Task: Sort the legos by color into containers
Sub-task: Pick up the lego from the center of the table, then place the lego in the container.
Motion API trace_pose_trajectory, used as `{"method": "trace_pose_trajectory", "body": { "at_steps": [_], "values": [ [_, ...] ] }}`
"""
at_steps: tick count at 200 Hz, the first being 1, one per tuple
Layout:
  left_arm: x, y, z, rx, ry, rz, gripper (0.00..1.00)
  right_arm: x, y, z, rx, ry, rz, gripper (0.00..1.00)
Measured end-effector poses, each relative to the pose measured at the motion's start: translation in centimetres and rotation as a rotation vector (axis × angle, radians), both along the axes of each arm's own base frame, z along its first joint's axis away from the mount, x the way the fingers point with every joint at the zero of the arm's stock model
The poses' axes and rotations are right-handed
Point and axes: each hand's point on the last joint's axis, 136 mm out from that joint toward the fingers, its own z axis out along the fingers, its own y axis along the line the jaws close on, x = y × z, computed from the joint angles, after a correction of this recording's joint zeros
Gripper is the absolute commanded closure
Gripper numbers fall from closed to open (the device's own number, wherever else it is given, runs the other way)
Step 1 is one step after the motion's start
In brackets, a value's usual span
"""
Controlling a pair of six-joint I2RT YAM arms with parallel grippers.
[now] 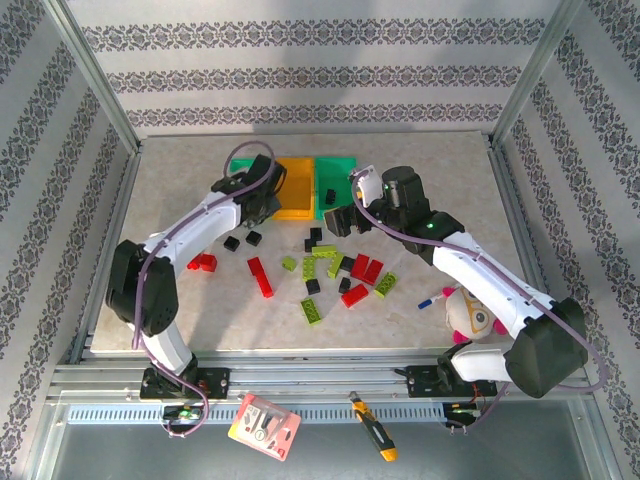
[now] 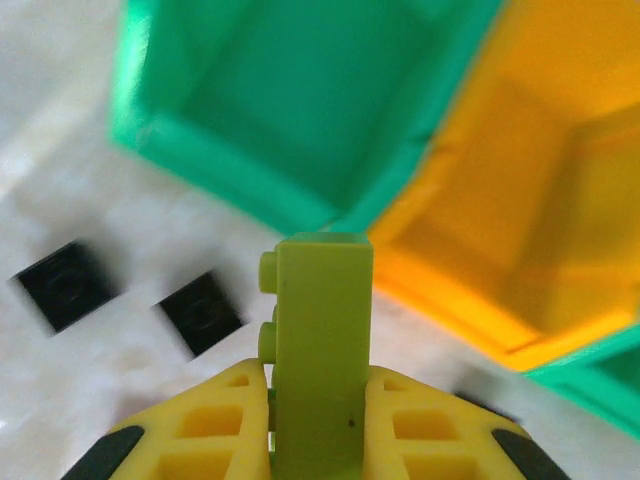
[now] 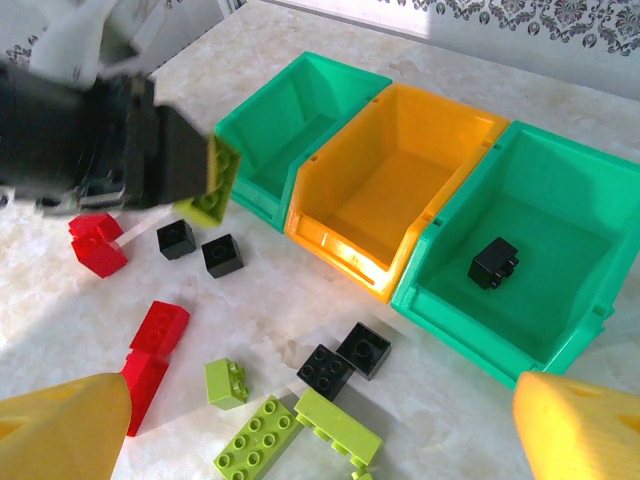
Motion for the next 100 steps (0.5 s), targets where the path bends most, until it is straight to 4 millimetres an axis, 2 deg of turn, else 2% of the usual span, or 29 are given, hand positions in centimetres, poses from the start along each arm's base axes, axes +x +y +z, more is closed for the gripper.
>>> {"method": "trace_pose_trajectory", "body": {
  "at_steps": [15, 35, 68, 100],
  "values": [
    [2.5, -1.5, 1.4, 0.013, -0.037, -0.059, 0.88, 0.0, 0.0, 0.0, -0.001, -0.001, -0.002, 0.02],
    [5.6, -3.2, 1.7, 0.043, -0.054, -0.128, 0.88, 0.0, -0.1, 0.0, -0.001, -0.001, -0.004, 0.02],
    [10.0, -5.6, -0.3, 0.098, -0.025, -0.231, 0.88, -0.2, -0.7, 0.4, 0.001, -0.014, -0.021, 0.02],
    [12.3, -7.0, -2.8, 0.129, 0.019, -0.29, 0.83, -0.4, -1.7, 0.4, 0.002, -0.02, -0.049, 0.02]
  ]
}}
